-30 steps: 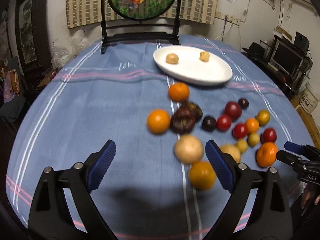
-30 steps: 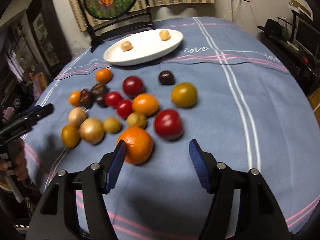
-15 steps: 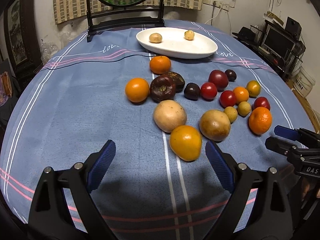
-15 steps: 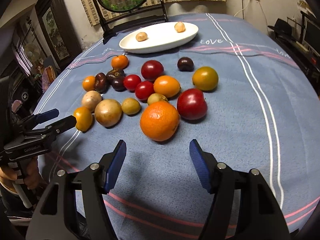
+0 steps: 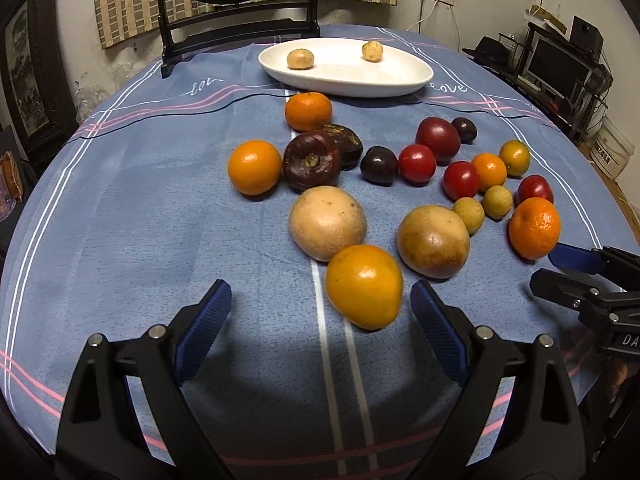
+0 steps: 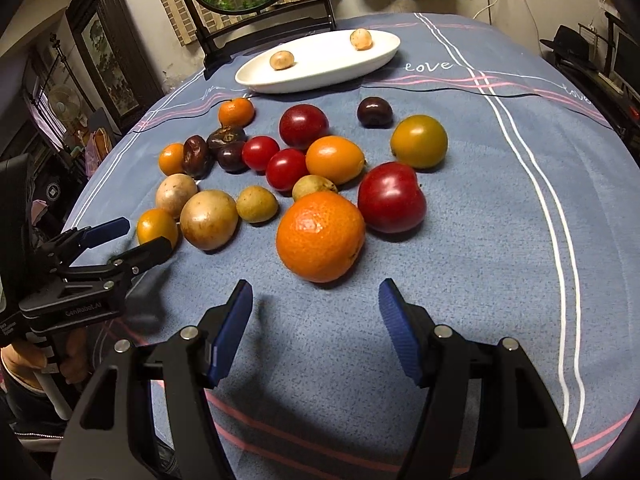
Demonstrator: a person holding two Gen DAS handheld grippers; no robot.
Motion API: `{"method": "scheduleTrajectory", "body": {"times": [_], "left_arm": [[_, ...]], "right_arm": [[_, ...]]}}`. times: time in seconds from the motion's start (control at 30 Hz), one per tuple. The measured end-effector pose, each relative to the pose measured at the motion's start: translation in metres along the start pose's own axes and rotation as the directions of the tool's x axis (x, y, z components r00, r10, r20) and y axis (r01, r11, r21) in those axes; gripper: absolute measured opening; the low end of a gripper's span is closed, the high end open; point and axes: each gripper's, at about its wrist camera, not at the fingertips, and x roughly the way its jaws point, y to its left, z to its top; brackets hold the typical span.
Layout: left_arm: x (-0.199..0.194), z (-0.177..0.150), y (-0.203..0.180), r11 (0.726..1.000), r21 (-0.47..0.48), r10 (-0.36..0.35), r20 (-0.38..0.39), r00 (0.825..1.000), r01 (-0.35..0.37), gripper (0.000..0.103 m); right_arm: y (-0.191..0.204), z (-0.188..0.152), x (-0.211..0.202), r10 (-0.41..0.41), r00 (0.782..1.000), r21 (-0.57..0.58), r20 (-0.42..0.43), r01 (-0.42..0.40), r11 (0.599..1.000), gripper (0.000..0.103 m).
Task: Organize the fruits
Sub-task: 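Grasp a yellow-orange tomato with the left gripper while the right gripper grasps a mandarin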
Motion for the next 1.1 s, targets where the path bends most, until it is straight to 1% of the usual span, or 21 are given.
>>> {"method": "scheduleTrajectory", "body": {"times": [0.07,0.1,0.13,0.17,0.2,0.23,0.27,0.3,0.33,0.37,0.43,0.53,0.73,0.8,0.83,0.87,0.93,1.1], "left_arm": [[0.001,0.000,-0.002,1.000,0.001,-0.012,-0.003,1.000,0.012,0.090],[0.002,0.001,-0.003,1.000,0.003,-0.013,-0.001,1.000,0.013,0.083],[0.003,0.001,-0.003,1.000,0.006,-0.012,-0.003,1.000,0.012,0.078],[0.005,0.001,-0.004,1.000,0.006,-0.014,-0.013,1.000,0.014,0.069],[0.006,0.000,-0.003,1.000,0.003,-0.024,-0.018,1.000,0.024,0.064],[0.007,0.000,-0.004,0.999,0.001,-0.034,-0.019,0.999,0.034,0.062],[0.007,0.002,-0.005,0.999,0.003,-0.043,-0.020,0.999,0.043,0.057],[0.007,0.003,-0.005,0.999,0.000,-0.053,-0.023,0.998,0.053,0.049],[0.007,0.005,-0.006,0.997,-0.007,-0.079,-0.029,0.996,0.079,0.043],[0.008,0.007,-0.008,0.996,-0.002,-0.089,-0.032,0.995,0.089,0.040],[0.008,0.007,-0.010,0.996,0.015,-0.087,-0.030,0.996,0.087,0.040],[0.010,0.005,-0.008,0.995,0.006,-0.103,-0.020,0.994,0.103,0.040],[0.012,0.005,-0.010,0.995,0.018,-0.101,-0.013,0.995,0.101,0.040],[0.011,0.004,-0.010,0.995,0.023,-0.100,-0.008,0.995,0.100,0.040],[0.011,0.004,-0.010,0.995,0.020,-0.102,-0.005,0.995,0.102,0.040],[0.011,0.004,-0.010,0.995,0.017,-0.103,-0.003,0.995,0.103,0.040],[0.011,0.004,-0.010,0.994,0.016,-0.104,-0.002,0.995,0.104,0.040],[0.010,0.003,-0.009,0.995,0.012,-0.103,0.002,0.995,0.103,0.039]], "right_arm": [[-0.001,0.000,0.000,0.001,1.000,0.003,0.001,-0.001,1.000,0.067],[-0.001,0.000,0.000,0.001,1.000,0.003,0.001,-0.001,1.000,0.067],[-0.001,0.000,0.000,0.000,1.000,0.003,0.001,0.000,1.000,0.067],[-0.001,0.000,-0.001,-0.001,1.000,0.003,0.000,0.001,1.000,0.067],[-0.001,0.000,-0.001,-0.002,1.000,0.004,0.000,0.002,1.000,0.067],[-0.001,0.000,-0.001,-0.001,1.000,0.005,-0.002,0.001,1.000,0.067],[-0.002,0.001,-0.001,0.002,1.000,0.008,-0.008,-0.002,1.000,0.067],[-0.004,0.003,-0.001,0.005,1.000,0.017,-0.008,-0.005,1.000,0.067],[-0.005,0.005,-0.001,0.008,1.000,0.025,-0.007,-0.008,1.000,0.067],[-0.005,0.007,0.000,0.011,1.000,0.027,-0.009,-0.011,1.000,0.067],[-0.002,0.011,0.003,-0.004,1.000,0.008,-0.013,0.004,1.000,0.067],[0.002,0.014,0.011,-0.018,1.000,-0.005,-0.023,0.018,1.000,0.067],[0.008,0.023,0.020,-0.049,0.999,-0.043,-0.013,0.049,0.998,0.067],[0.010,0.028,0.021,-0.049,0.999,-0.060,0.004,0.049,0.997,0.067],[0.010,0.028,0.021,-0.051,0.999,-0.061,0.014,0.051,0.997,0.065],[0.010,0.029,0.021,-0.048,0.999,-0.060,0.017,0.049,0.997,0.053],[0.010,0.027,0.020,-0.059,0.998,-0.063,0.020,0.060,0.996,0.047],[0.001,0.016,0.010,-0.030,0.999,-0.042,0.025,0.031,0.999,0.047]]}}
